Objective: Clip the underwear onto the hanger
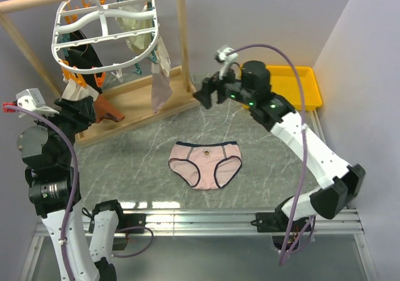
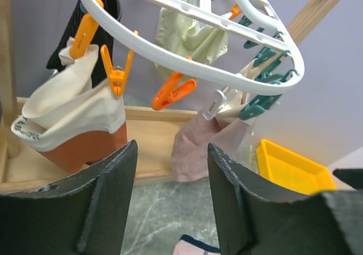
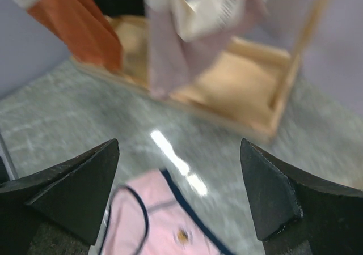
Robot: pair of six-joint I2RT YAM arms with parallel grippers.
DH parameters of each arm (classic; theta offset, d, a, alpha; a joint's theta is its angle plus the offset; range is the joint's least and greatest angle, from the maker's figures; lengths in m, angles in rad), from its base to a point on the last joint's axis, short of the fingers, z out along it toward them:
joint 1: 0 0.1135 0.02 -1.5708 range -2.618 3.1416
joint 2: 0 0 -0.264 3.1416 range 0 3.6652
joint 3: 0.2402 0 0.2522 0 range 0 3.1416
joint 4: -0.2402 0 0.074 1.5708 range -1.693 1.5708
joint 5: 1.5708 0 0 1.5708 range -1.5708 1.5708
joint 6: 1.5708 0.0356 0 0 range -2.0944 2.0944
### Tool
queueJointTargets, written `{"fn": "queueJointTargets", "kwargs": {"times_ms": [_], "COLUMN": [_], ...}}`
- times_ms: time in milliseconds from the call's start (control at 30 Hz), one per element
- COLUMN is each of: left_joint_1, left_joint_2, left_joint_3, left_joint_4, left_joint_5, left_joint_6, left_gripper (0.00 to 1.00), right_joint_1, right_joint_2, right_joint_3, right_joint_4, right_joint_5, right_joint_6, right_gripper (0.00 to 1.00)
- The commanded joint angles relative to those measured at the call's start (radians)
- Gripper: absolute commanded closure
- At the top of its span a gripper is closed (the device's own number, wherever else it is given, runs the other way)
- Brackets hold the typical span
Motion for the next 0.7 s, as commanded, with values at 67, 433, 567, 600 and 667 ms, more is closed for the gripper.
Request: {"fn": "queueJointTargets", "kwargs": {"times_ms": [67,433,567,600,667], "left_joint_1": [0.007,0.007,0.007,0.007,0.003], "left_joint_2": [0.048,0.169,0.191,0.192,0.198], "left_joint_3": [-0.033,-0.077,-0.108,-0.116,-0.126], "left_joint_4": [0.151,0.369,0.43,0.441,0.469], "left_joint_5": [0.044,0.125,0.145,0.15,0.15], "left_joint_6": [0.087,0.166,0.154,0.154,0.155], "left_gripper": [0.45,0.5,0.54,0.54,0.55], "right_joint_1": [0.119,0.147,0.194,0.202,0.211], "right_joint_2": [0.16,0.331,0.3,0.289,0.275], "right_joint_3": [0.199,0.393,0.316,0.301,0.252], "right_joint_4": [0.179,0.263,0.262,0.266,0.286], "right_joint_5": [0.018,-0.093,-0.015,-0.008,0.012], "right_joint_6": [0.045,0.205,0.199,0.205,0.214], "right_gripper": [0.05,0.0,0.0,0.01,0.02]}}
